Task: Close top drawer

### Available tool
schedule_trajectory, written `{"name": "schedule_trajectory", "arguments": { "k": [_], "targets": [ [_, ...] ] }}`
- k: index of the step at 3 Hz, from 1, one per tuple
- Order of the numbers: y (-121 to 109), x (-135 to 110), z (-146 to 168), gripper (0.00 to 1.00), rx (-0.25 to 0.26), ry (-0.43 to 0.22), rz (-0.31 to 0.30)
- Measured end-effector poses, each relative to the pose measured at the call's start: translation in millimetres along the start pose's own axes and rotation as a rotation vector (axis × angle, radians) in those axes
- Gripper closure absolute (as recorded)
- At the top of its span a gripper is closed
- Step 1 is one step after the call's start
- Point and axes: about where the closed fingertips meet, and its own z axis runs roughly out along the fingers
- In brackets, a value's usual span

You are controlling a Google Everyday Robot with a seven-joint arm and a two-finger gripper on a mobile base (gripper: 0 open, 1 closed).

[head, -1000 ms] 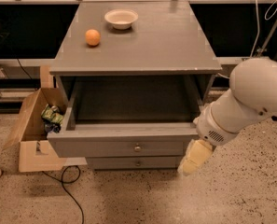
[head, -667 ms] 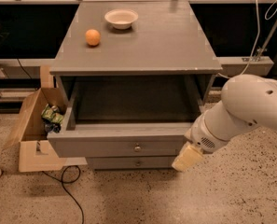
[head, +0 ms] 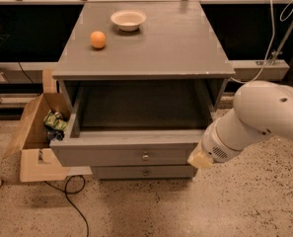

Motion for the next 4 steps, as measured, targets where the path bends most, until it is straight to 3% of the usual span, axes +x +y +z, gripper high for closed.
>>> {"name": "schedule_trajectory", "arguments": {
  "k": [1,2,3,4],
  "targets": [
    [-4.1,6.8,23.2,1.0,0.018,0.016,-0.041],
    [-13.6,9.1,41.3,1.0,0.021,-0.046,-0.096],
    [-25.4,5.7,57.2,1.0,0.038,-0.134,-0.201],
    [-39.7,-1.8,79.1,1.0,0.066,-0.182,-0.266]
  ]
}}
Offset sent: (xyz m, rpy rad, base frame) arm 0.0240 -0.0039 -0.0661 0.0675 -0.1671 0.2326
